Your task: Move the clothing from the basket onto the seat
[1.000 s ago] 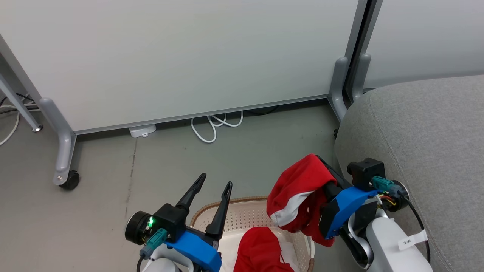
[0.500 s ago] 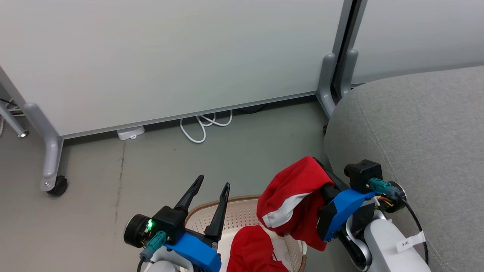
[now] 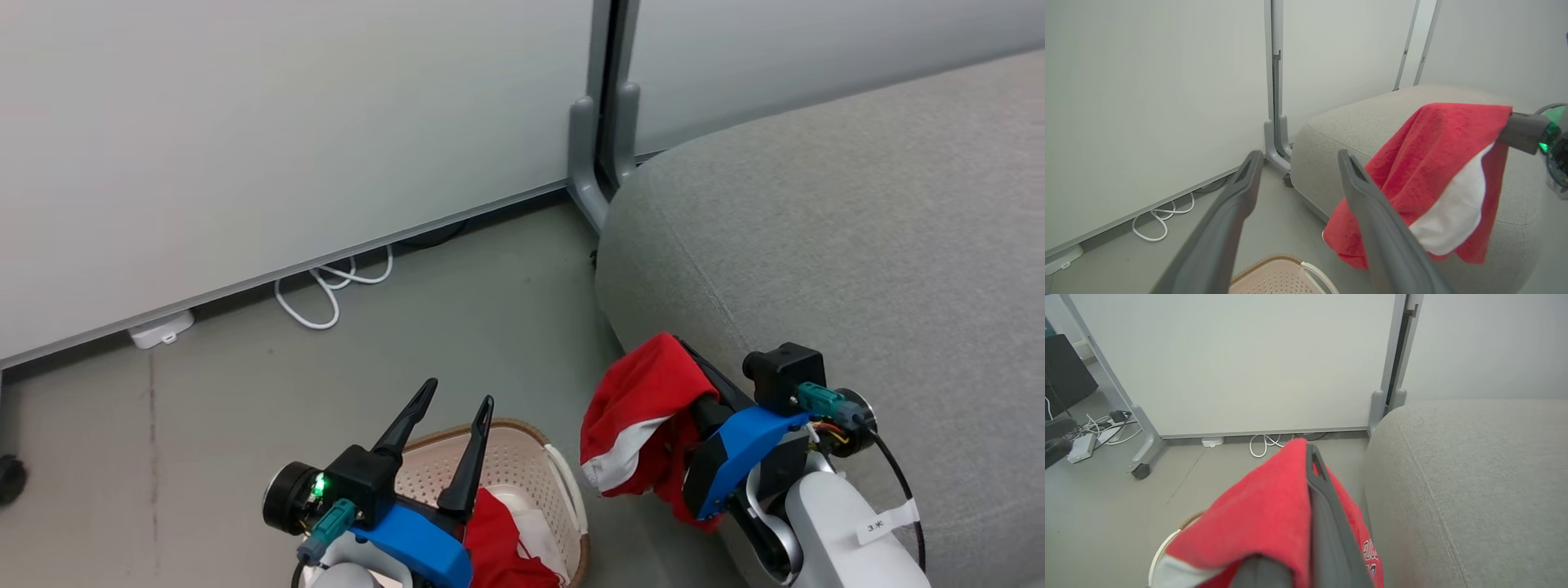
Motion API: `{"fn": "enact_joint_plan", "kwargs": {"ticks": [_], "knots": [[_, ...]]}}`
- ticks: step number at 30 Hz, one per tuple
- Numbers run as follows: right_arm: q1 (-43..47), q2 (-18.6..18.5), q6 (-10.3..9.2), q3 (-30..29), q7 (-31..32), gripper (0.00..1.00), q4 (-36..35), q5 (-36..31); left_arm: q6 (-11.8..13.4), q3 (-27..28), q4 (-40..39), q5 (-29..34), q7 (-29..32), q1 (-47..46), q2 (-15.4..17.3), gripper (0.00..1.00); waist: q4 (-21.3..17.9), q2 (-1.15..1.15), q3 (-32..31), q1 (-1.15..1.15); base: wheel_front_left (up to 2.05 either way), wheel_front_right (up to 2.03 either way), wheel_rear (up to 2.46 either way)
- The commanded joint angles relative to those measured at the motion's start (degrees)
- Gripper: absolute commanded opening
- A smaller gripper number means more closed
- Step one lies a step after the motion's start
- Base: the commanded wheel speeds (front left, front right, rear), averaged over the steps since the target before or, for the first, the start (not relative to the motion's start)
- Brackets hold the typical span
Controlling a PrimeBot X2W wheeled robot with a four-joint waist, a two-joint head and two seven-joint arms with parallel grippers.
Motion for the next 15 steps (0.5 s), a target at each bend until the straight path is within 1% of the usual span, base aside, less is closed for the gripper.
{"fn": "enact_joint_plan", "kwargs": {"ticks": [1,15], "knots": [[0.2,-0.2,0.03,-0.2,0.2,0.00,-0.2,-0.2,-0.1,-0.1,0.2,0.0,-0.2,-0.1,0.3,1.00,-3.1,0.00,0.4,0.00,0.00,0.00,0.00],[0.8,-0.2,0.03,0.2,0.2,0.00,-0.5,0.3,-0.1,0.1,0.5,-0.3,-0.2,0.9,0.8,1.00,-14.4,0.00,0.3,0.00,0.00,0.00,0.00]]}}
